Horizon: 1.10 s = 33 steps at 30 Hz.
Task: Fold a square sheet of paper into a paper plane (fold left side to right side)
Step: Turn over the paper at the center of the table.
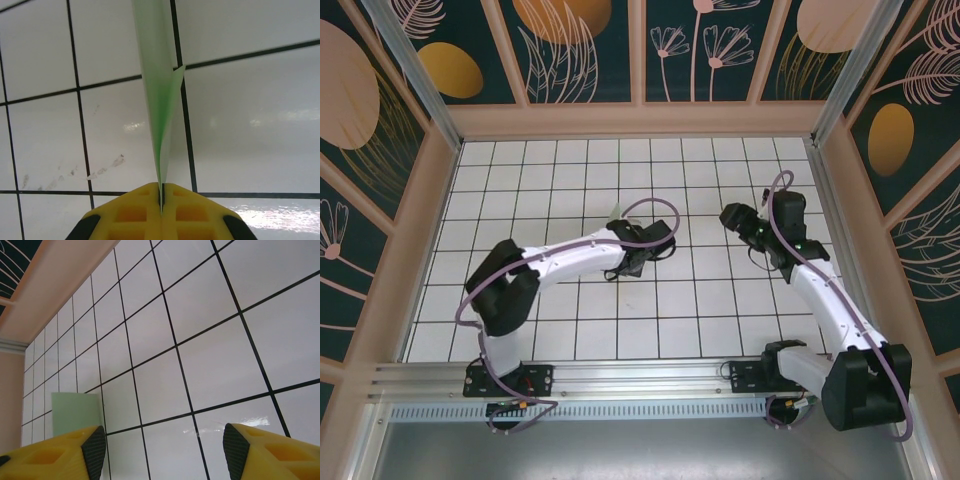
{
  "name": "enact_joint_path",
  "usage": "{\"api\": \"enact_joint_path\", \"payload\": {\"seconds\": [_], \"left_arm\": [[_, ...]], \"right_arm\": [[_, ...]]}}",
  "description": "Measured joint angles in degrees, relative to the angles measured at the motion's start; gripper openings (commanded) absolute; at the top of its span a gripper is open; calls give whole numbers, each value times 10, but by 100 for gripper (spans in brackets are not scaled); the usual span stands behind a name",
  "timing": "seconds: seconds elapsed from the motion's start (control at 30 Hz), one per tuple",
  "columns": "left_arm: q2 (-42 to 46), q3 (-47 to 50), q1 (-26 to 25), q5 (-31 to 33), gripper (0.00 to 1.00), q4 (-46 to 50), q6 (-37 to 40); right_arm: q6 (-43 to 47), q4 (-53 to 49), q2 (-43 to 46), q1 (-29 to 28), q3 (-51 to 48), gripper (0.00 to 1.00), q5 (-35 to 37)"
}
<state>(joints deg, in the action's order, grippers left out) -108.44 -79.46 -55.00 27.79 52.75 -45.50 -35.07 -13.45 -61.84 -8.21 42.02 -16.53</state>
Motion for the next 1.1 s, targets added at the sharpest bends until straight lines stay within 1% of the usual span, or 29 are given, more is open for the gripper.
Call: {"api": "enact_joint_path", "payload": {"seconds": [0.2, 0.27, 0.4, 0.53, 0.63, 0.77, 0.83, 0.93, 1.1], "left_arm": [[-57, -39, -9, -32, 17, 5, 11], [-59, -40, -12, -54, 25, -10, 21], [-57, -38, -13, -111, 41, -73, 40], [-35, -29, -13, -159, 52, -133, 57], [-8, -19, -12, -181, 61, -171, 68], [51, 18, -4, -217, 64, -228, 72], [88, 45, 8, -236, 65, -261, 72], [143, 95, 41, -260, 67, -308, 71], [226, 200, 115, -286, 73, -379, 65]], "right_arm": [[-4, 5, 0, 4, -18, 67, -5], [-5, 9, 0, 4, -19, 67, -9], [-9, 16, -2, 4, -23, 68, -17], [-13, 28, -18, 4, -31, 68, -39], [-15, 39, -40, 4, -37, 68, -62], [-15, 52, -76, -1, -38, 67, -91], [-14, 60, -104, -16, -37, 67, -105], [-12, 63, -161, -60, -19, 65, -110], [-12, 88, -250, -142, 37, 60, -109]]}}
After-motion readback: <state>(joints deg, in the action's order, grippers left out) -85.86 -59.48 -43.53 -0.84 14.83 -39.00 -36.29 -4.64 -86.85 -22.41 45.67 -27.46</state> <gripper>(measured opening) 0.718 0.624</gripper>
